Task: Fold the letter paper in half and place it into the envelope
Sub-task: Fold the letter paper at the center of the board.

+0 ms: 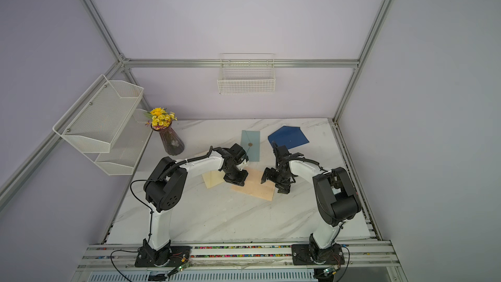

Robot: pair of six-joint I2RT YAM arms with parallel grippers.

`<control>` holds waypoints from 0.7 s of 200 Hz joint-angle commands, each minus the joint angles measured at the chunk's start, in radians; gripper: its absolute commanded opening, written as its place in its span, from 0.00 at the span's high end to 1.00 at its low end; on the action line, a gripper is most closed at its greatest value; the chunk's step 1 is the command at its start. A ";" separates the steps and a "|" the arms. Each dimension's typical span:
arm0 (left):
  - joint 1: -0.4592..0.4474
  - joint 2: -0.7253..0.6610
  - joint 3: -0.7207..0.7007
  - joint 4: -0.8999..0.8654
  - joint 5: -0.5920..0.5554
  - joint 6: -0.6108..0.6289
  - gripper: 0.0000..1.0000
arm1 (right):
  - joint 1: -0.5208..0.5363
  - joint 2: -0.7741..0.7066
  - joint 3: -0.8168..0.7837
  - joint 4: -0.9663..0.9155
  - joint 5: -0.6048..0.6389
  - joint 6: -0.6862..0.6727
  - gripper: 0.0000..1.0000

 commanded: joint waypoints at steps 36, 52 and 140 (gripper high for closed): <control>0.004 0.017 0.063 -0.023 0.014 0.024 1.00 | 0.005 -0.016 -0.128 0.170 -0.113 0.050 0.03; 0.003 0.017 0.061 -0.025 0.015 0.028 1.00 | 0.005 -0.033 -0.121 0.172 -0.110 0.053 0.03; 0.004 0.022 0.026 -0.015 0.020 0.034 1.00 | 0.004 -0.110 -0.164 0.348 -0.177 0.147 0.31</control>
